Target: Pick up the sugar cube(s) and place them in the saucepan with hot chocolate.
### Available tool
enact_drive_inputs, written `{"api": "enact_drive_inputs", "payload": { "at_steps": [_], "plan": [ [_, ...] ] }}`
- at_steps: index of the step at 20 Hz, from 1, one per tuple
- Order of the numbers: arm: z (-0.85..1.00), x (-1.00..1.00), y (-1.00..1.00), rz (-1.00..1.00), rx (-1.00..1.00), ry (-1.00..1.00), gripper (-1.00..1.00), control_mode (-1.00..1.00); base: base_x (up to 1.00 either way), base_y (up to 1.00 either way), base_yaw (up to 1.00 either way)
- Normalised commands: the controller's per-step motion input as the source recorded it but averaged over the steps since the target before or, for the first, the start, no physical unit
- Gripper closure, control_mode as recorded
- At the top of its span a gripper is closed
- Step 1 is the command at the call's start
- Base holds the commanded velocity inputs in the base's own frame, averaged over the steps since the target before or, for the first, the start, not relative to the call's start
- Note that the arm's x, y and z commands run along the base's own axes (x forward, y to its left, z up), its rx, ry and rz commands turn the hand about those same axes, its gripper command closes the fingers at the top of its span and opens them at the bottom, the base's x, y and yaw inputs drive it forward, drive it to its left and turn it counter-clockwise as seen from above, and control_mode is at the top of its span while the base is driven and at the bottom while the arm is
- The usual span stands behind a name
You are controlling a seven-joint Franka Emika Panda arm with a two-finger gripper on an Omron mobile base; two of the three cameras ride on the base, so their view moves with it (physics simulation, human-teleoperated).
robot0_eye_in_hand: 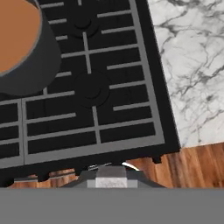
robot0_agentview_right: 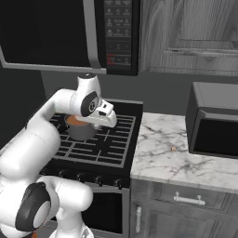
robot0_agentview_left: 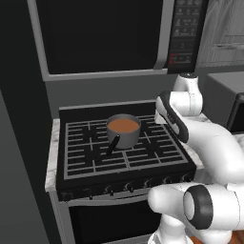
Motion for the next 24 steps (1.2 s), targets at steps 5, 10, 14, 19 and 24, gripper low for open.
{"api": "enact_drive_inputs", "payload": {
  "at_steps": [5,10,14,19,24],
  "plan": [
    [-0.01,0.00,0.47,0.11,0.00,-0.17,1.00,-1.00,0.00,0.00,0.00],
    [-0.07,0.00,0.53,0.09,0.00,-0.28,1.00,-1.00,0.00,0.00,0.00],
    [-0.11,0.01,0.46,0.07,0.00,-0.33,1.00,-1.00,0.00,0.00,0.00],
    [0.00,0.03,0.43,0.08,0.00,-0.30,1.00,-1.00,0.00,0.00,0.00],
    [0.09,0.00,0.35,0.03,0.00,-0.12,1.00,-1.00,0.00,0.00,0.00]
  ]
}}
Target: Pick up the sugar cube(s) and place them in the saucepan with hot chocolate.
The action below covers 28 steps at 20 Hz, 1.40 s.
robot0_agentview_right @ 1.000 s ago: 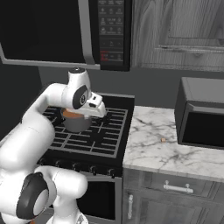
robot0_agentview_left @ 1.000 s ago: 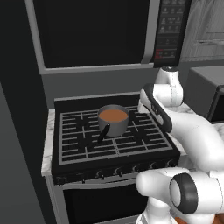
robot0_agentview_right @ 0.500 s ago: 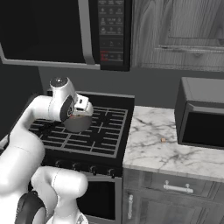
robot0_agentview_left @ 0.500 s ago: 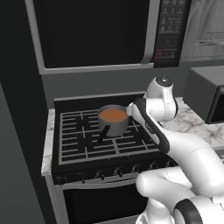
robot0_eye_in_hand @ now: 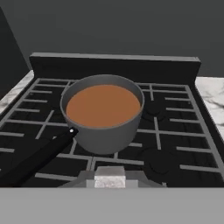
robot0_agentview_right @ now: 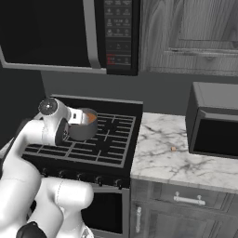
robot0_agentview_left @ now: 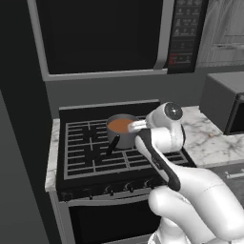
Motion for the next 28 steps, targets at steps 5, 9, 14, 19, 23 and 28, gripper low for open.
{"api": "enact_drive_inputs", "payload": {
  "at_steps": [5,9,14,19,23,28],
  "plan": [
    [0.06,0.00,0.09,0.00,0.00,0.03,1.00,-1.00,0.00,0.00,0.00],
    [0.01,0.03,0.00,0.00,0.00,0.12,1.00,-1.00,0.00,0.00,0.00],
    [0.16,0.09,0.00,0.00,0.00,0.16,1.00,-1.00,0.00,0.00,0.00],
    [0.06,0.20,0.10,0.00,0.00,0.22,1.00,-1.00,0.00,0.00,0.00],
    [0.00,0.03,0.22,0.00,0.00,0.05,1.00,-1.00,0.00,0.00,0.00],
    [0.00,0.13,0.22,0.00,0.00,0.00,1.00,-1.00,0.00,0.00,0.00]
  ]
}}
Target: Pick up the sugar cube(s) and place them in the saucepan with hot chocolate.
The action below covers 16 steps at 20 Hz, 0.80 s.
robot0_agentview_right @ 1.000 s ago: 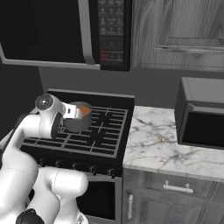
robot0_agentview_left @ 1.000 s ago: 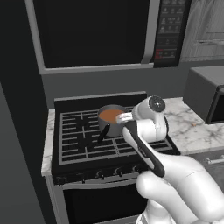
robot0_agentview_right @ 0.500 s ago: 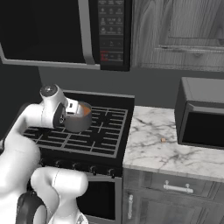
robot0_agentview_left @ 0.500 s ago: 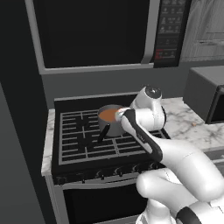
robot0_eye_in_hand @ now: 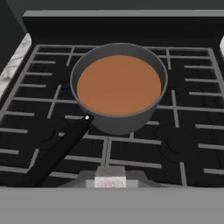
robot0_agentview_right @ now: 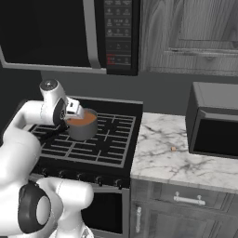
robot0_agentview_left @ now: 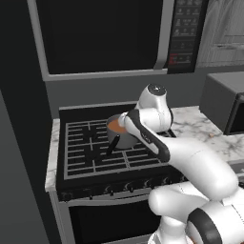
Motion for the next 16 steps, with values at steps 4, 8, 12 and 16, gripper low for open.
{"api": "enact_drive_inputs", "payload": {
  "at_steps": [4,8,12,16],
  "plan": [
    [-0.08,0.37,0.11,0.00,0.00,0.00,1.00,-1.00,0.00,0.00,0.00],
    [-0.24,0.20,0.00,0.00,0.00,0.00,1.00,-1.00,0.00,0.00,0.00],
    [-0.20,0.21,0.00,0.00,0.00,0.00,1.00,-1.00,0.00,0.00,0.00],
    [-0.16,0.18,0.00,0.00,0.00,0.00,1.00,-1.00,0.00,0.00,0.00]
  ]
}}
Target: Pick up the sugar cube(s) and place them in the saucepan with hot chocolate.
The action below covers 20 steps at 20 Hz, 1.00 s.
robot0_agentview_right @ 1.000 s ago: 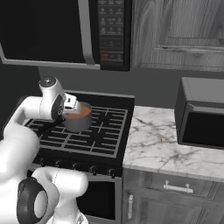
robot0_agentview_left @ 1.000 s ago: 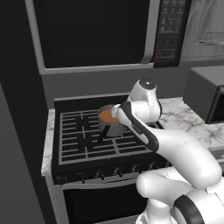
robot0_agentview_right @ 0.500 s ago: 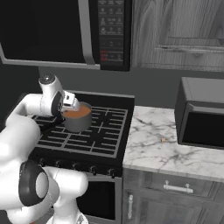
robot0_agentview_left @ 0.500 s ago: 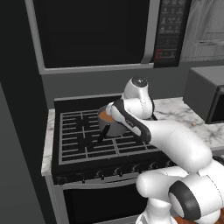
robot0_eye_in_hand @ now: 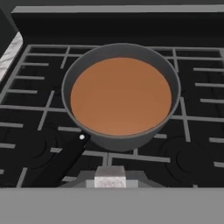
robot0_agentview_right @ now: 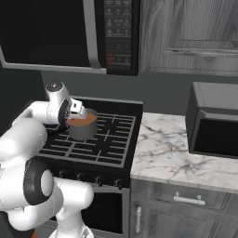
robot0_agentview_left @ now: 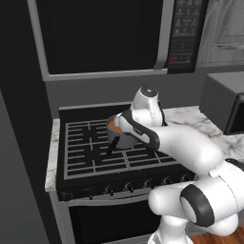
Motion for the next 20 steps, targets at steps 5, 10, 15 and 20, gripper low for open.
{"api": "enact_drive_inputs", "payload": {
  "at_steps": [5,10,15,20],
  "plan": [
    [-0.05,0.22,0.00,0.00,0.00,0.01,1.00,-1.00,0.00,0.00,0.00],
    [0.00,0.30,0.00,0.00,0.00,0.03,1.00,-1.00,0.00,0.00,0.00],
    [0.00,0.15,0.00,0.00,0.00,0.02,1.00,-1.00,0.00,0.00,0.00],
    [-0.05,0.00,0.01,0.00,0.00,0.00,1.00,-1.00,0.00,0.00,0.00]
  ]
}}
